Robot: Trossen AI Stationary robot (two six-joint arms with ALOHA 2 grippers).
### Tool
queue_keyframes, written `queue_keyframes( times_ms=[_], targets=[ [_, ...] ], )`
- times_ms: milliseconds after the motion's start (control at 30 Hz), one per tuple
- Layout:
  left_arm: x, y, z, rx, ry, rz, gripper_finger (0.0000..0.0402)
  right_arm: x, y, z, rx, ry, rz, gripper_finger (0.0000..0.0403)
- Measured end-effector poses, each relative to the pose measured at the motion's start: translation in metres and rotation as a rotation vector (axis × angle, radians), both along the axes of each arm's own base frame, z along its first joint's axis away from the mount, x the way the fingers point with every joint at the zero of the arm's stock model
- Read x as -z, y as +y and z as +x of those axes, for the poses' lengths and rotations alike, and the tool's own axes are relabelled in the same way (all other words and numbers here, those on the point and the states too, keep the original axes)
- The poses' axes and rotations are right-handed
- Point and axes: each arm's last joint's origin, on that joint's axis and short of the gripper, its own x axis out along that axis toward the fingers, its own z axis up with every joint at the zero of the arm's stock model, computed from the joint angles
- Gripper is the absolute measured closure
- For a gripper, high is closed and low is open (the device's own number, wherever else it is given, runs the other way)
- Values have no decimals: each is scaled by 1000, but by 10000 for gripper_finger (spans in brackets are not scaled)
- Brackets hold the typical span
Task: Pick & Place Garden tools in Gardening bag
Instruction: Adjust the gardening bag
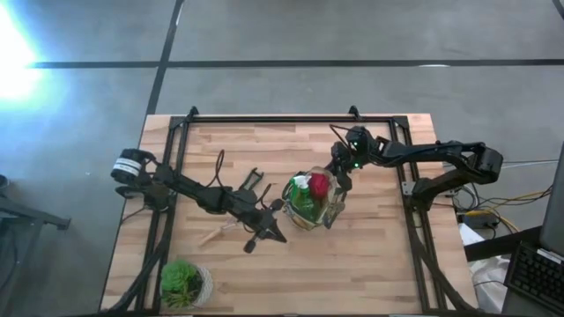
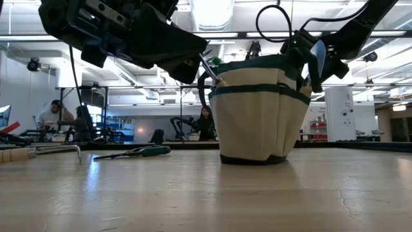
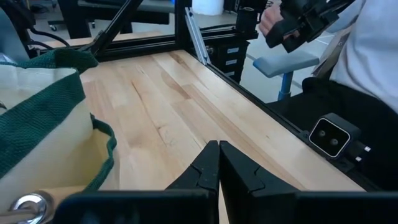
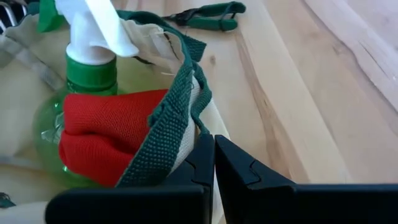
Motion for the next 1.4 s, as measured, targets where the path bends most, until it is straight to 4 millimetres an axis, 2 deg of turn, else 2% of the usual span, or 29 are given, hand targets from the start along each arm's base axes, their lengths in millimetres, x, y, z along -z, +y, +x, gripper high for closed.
queue_keyframes(
  times_ms=[300, 600, 833, 967, 1167, 1267, 1400],
  targets=[
    [0, 0, 0, -15, -1, 4, 392, 4, 6, -1, 10, 38, 58, 395],
    [0, 2, 1, -77, -3, 16, 392, 4, 38, 11, -106, 45, 79, 395],
    [0, 2, 1, -79, 7, 10, 392, -16, 52, 12, -110, -40, -9, 395],
    [1, 2, 0, -81, 27, 3, 392, -36, 49, -3, -30, -45, -130, 395],
    [1, 2, 0, -80, 31, -2, 392, -64, 44, -39, 165, 43, -322, 395],
    [-5, 2, -3, -69, 37, -4, 392, -71, 44, -56, 212, 49, -332, 395],
    [-18, 4, -13, -65, 57, 0, 392, -72, 48, -71, 234, 51, -314, 394]
  ],
)
